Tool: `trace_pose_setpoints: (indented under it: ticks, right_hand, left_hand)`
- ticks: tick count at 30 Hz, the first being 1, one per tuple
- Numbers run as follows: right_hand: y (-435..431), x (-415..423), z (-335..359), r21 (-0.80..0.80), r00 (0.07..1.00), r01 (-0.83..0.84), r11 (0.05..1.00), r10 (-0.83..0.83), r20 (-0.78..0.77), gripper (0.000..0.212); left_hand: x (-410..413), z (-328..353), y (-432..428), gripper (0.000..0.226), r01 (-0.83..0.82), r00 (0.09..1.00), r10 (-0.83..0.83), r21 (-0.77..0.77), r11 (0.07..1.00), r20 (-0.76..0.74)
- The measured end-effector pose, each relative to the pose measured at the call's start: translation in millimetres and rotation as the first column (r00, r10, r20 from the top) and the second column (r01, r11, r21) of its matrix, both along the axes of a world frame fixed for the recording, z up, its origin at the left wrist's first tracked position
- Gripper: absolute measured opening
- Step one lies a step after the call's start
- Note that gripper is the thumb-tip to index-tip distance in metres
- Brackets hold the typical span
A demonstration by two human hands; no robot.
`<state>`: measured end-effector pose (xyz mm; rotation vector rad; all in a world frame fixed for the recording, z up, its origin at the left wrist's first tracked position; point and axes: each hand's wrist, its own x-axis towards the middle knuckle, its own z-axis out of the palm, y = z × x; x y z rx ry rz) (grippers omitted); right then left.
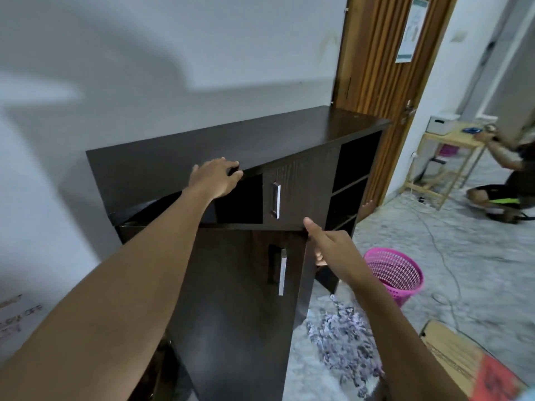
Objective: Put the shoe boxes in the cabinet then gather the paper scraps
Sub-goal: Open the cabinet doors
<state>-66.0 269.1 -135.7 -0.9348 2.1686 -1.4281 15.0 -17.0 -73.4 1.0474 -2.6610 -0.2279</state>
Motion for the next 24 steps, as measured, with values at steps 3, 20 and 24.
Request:
trace_pose_setpoints:
  ticks: [3,20,24]
  right_hand:
    - [12.2,-2.9,8.1,0.014,0.972,-0.201,0.979,0.198,0.128,0.051]
    - [-64.5,154.7,-12.5,-0.249,0.503,-0.725,0.642,0.741,0.445,0.089]
    - [-70.8,177.7,-17.3,-0.248,0.552,-0.723,0.645,0.755,0.354,0.063]
  left_hand:
    - [7.4,1.8,6.4,0.047,0.001,1.000,-0.002,0.015,1.000,0.027]
    - [130.2,12.1,5.2,0.048,-0.005,1.000,0.001,0.234,0.972,0.020]
    - [136.2,14.2,13.3,0.047,-0.005,1.000,0.001,0.251,0.968,0.013]
